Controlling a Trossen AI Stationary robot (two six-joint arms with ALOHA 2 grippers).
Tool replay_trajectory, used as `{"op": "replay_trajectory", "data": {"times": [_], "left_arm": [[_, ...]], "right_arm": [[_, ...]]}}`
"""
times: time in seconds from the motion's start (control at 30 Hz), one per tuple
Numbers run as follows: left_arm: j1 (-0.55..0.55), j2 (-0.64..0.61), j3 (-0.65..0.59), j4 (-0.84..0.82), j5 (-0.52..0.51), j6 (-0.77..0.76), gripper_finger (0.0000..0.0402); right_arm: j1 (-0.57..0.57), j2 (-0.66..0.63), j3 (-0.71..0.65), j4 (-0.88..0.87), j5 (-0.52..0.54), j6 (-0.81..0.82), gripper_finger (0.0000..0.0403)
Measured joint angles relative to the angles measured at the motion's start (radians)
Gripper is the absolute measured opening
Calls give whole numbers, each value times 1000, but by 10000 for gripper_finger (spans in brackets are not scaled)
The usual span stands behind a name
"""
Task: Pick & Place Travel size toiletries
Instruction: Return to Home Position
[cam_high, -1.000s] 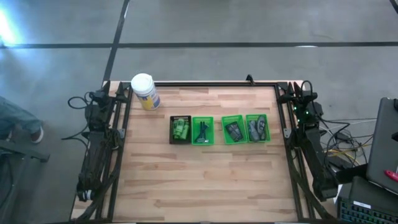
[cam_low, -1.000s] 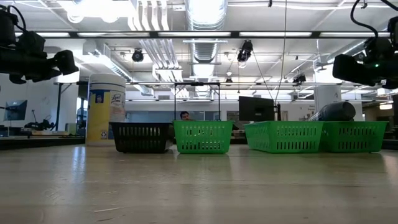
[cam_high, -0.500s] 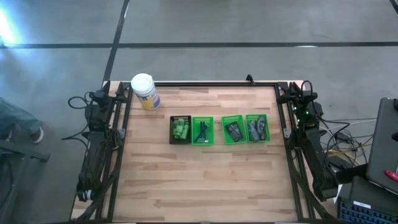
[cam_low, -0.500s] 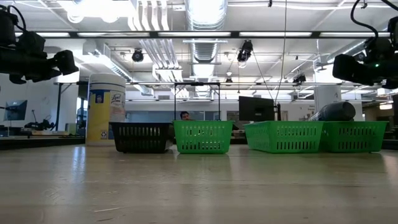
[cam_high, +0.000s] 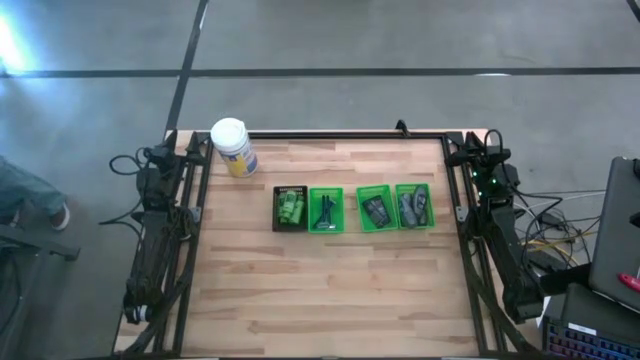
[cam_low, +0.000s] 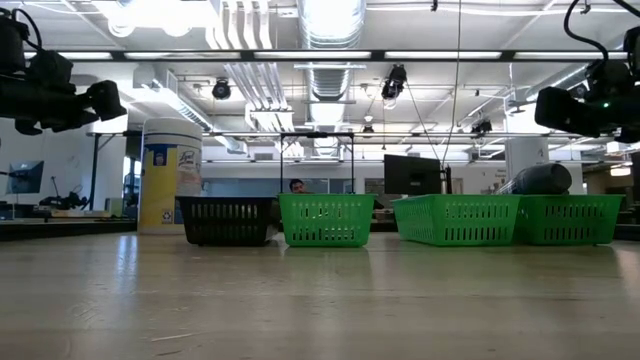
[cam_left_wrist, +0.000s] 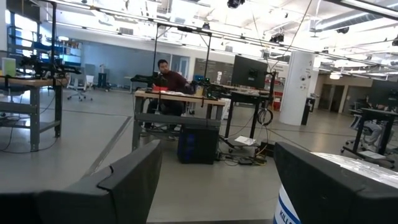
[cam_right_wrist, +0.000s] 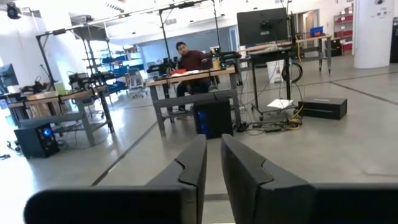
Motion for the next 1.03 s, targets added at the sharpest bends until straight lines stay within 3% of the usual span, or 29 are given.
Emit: {"op": "replay_trajectory", "data": {"times": [1.03], "left_arm": [[0, 0, 0, 0, 0, 0, 314]], "right_arm": [[0, 0, 0, 0, 0, 0, 132]]}}
